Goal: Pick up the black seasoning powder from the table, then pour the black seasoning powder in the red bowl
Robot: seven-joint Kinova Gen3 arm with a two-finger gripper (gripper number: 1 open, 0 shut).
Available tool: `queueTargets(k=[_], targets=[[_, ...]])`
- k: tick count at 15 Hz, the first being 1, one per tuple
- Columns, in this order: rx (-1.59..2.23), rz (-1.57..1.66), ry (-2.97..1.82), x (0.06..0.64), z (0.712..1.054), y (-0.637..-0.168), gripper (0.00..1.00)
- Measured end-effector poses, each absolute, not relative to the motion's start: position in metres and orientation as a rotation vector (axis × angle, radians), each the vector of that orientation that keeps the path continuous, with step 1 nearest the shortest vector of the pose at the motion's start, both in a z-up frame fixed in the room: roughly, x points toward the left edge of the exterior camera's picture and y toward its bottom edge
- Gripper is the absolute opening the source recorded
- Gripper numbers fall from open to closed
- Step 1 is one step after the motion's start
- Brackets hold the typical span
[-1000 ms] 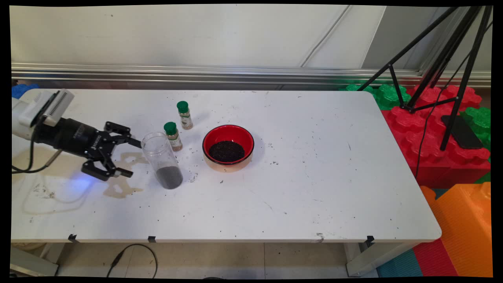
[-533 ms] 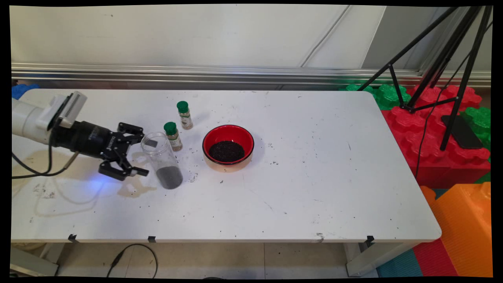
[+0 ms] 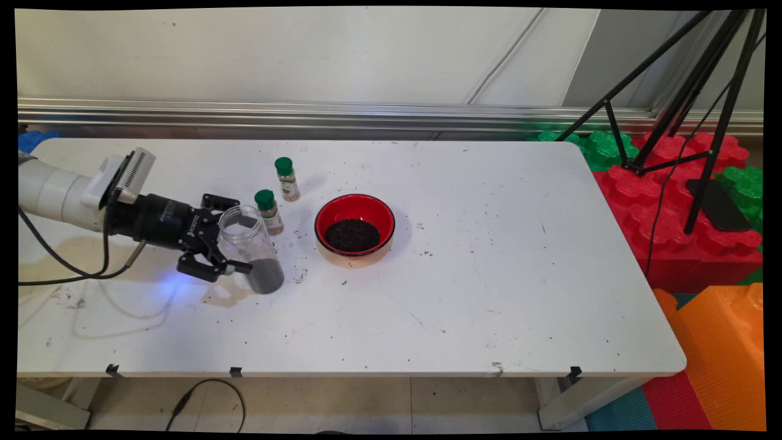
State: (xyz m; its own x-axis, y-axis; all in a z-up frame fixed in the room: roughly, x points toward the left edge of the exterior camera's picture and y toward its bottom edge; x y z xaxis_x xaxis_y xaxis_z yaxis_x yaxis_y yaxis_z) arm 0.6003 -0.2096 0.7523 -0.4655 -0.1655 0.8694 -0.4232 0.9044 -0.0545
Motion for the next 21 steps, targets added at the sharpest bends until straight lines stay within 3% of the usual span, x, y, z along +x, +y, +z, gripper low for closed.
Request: queueTargets(k=[13,14,21], targets=[[0.430,0.341,-2.023,0.589,0.741,-0.218,1.00],[0.430,0.342,-2.020,0.588,0.740,-0.218,0.00],[0.417,0.345,-2.016,0.586,0.738,-0.219,0.00]])
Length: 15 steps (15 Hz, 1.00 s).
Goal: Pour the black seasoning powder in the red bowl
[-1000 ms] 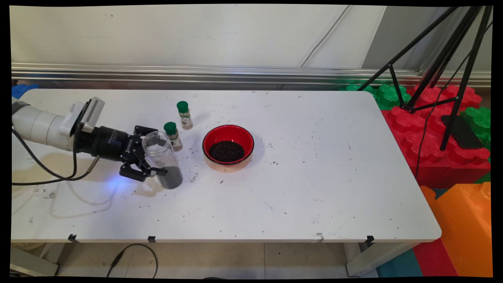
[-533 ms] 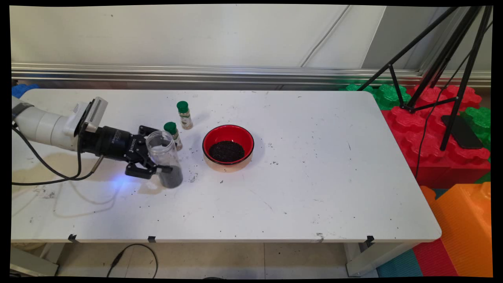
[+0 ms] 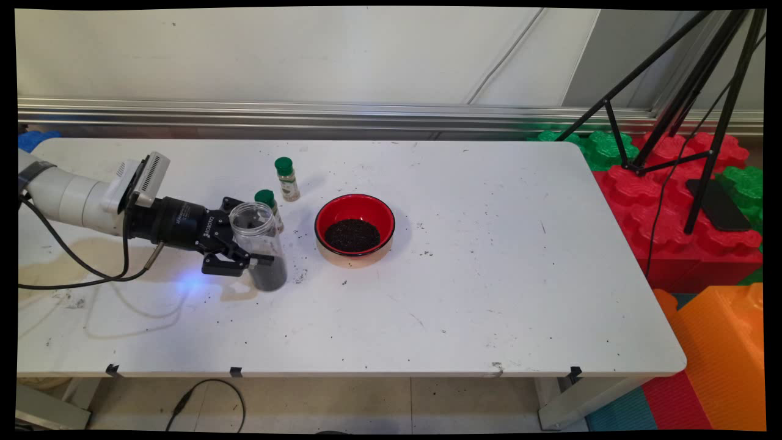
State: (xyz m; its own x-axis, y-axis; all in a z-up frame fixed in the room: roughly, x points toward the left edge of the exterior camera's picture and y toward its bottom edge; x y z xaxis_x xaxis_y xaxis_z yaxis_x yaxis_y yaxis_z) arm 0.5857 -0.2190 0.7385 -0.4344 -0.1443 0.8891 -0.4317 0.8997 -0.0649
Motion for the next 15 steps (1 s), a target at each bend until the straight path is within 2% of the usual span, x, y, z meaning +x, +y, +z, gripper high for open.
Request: queueTargets(k=[15], targets=[[0.236,0.458,-2.031,0.572,0.772,-0.227,0.00]])
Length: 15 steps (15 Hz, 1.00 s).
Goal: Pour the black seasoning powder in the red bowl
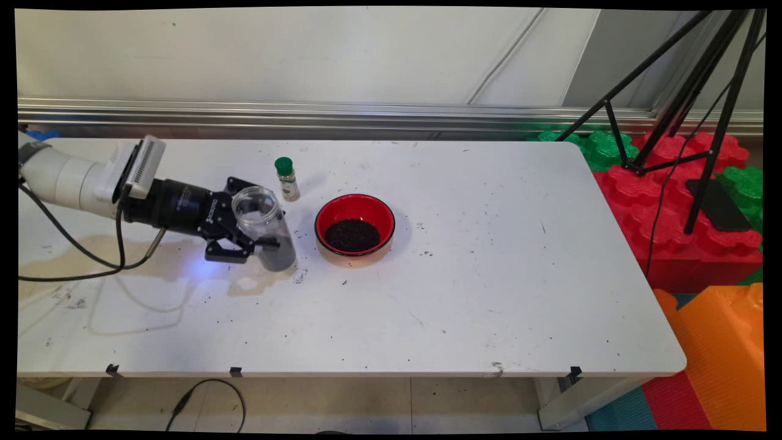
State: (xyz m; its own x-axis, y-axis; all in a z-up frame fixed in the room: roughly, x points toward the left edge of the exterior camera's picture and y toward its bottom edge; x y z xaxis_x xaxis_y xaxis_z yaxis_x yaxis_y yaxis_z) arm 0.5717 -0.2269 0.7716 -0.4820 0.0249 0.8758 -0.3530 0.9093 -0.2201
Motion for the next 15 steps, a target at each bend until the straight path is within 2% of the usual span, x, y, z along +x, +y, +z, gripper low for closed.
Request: queueTargets(k=[15], targets=[[0.180,0.603,-2.001,0.547,0.824,-0.271,0.00]])
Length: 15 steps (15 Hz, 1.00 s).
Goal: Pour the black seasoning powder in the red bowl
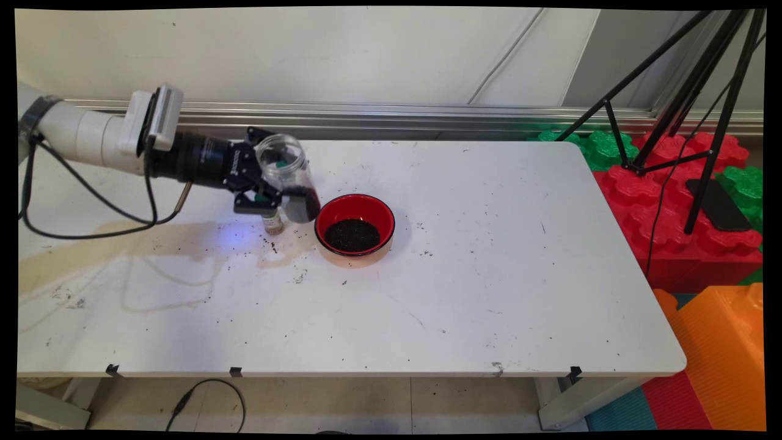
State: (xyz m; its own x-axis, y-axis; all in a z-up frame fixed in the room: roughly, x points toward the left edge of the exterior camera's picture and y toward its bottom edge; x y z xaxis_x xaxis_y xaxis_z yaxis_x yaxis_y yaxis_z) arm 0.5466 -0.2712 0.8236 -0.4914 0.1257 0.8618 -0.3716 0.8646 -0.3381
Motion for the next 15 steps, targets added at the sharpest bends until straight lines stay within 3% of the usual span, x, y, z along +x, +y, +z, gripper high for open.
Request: queueTargets(k=[15], targets=[[0.177,0.729,-2.002,0.522,0.843,-0.340,0.00]])
